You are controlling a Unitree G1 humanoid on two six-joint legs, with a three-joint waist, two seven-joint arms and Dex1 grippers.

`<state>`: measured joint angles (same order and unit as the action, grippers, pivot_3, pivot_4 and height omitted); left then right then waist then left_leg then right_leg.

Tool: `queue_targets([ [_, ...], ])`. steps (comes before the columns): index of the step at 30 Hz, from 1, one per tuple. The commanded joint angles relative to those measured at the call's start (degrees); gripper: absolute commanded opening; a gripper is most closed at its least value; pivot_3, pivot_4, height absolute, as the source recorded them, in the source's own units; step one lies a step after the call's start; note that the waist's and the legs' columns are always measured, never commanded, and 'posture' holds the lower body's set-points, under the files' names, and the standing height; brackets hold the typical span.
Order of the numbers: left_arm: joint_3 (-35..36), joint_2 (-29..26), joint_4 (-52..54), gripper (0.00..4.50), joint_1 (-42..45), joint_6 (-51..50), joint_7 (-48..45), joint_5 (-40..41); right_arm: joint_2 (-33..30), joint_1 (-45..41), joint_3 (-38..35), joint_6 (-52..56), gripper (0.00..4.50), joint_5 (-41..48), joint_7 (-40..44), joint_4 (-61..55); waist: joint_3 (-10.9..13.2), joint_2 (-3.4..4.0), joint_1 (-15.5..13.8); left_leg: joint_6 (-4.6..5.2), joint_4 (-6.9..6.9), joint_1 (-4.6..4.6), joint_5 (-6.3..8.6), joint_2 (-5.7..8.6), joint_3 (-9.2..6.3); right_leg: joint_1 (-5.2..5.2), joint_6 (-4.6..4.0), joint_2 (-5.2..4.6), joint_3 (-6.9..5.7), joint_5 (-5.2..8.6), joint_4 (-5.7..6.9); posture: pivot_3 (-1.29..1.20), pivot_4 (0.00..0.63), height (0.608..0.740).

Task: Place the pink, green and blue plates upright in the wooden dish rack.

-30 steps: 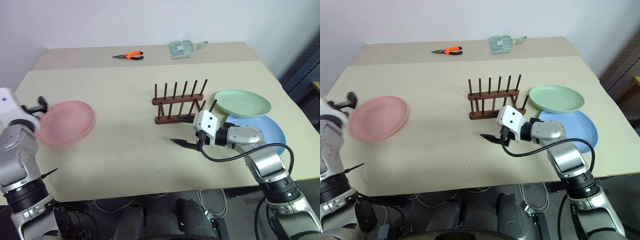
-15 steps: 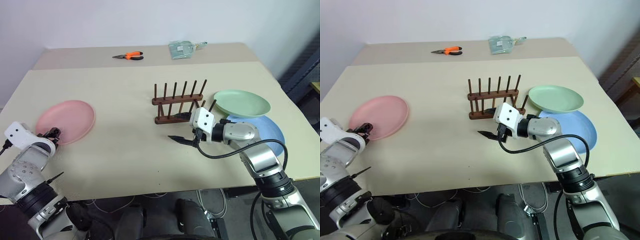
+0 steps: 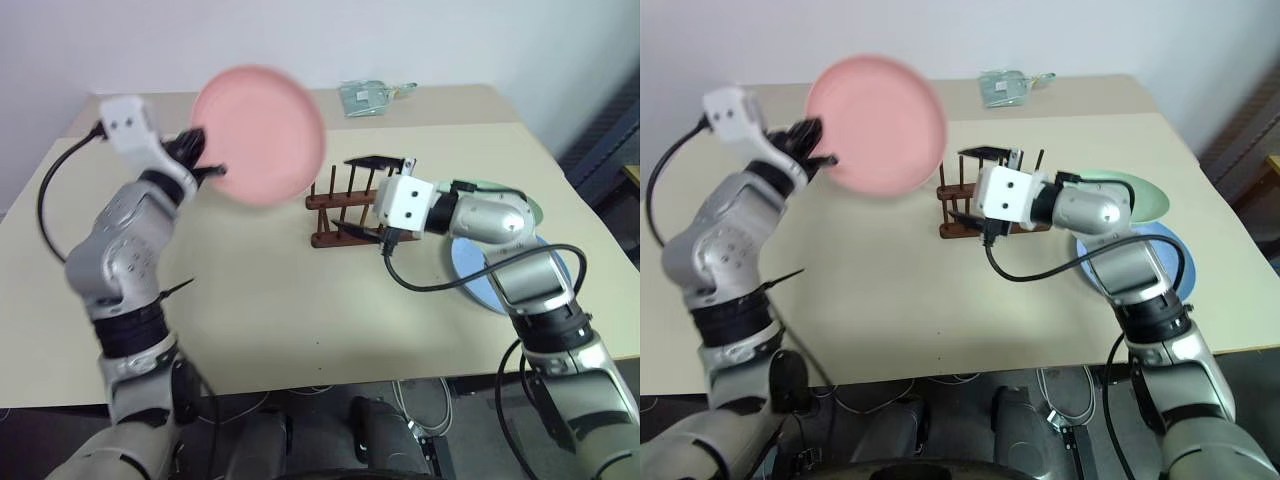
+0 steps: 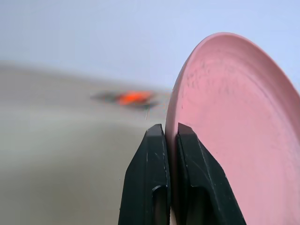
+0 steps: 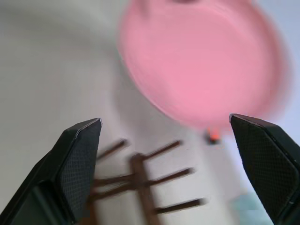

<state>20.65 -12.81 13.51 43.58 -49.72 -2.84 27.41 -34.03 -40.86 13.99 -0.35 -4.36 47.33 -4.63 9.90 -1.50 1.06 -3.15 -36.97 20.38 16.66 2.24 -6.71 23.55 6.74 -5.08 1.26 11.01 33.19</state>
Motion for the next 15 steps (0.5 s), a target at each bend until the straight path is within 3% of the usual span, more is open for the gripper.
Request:
queue_targets([
  [1,-2.82,0.7,0.55,0.0,3.47,-0.53,1.09,0.45,-0.32,-3.32,1.31,-4.06,4.48,-5.86,-2.29,3.91,0.0,0.01,0.32,0.01,0.03,-0.04,0.01,-0.03,0.03,0.02,0.0,0.02,0.02,0.0,0.01,0.0,0.15,0.74],
  [5,-5.11,2.83,0.94,0.0,5.05,-2.62,2.2,1.12,-0.18,-5.59,2.02,-7.75,4.48,-11.27,-6.01,9.14,0.01,0.02,-0.04,0.01,0.05,0.06,-0.01,-0.05,0.03,0.16,-0.01,0.05,0.03,-0.01,0.07,0.0,0.15,0.74],
  [7,-5.0,4.0,1.36,0.0,5.02,-3.99,3.33,1.78,-0.19,-5.86,2.01,-8.74,3.93,-12.34,-6.76,10.26,0.02,0.01,-0.13,0.01,0.0,0.05,-0.01,-0.03,0.03,0.12,-0.01,0.04,0.05,-0.01,0.06,0.0,0.15,0.74],
  [9,-5.0,4.83,2.2,0.0,4.72,-4.71,3.84,2.24,-0.42,-5.92,2.14,-10.15,3.13,-13.98,-8.03,11.03,0.03,0.0,-0.27,0.01,-0.02,0.07,-0.01,-0.03,0.03,0.1,-0.01,0.04,0.06,-0.01,0.04,0.0,0.15,0.74],
  [15,-3.8,6.07,2.61,0.0,3.63,-5.15,5.02,3.2,-1.13,-4.94,1.76,-13.18,0.14,-17.3,-10.46,11.94,0.03,0.0,-0.23,0.01,-0.01,0.07,-0.01,-0.02,0.03,0.1,-0.01,0.05,0.07,0.0,0.04,0.0,0.15,0.74],
])
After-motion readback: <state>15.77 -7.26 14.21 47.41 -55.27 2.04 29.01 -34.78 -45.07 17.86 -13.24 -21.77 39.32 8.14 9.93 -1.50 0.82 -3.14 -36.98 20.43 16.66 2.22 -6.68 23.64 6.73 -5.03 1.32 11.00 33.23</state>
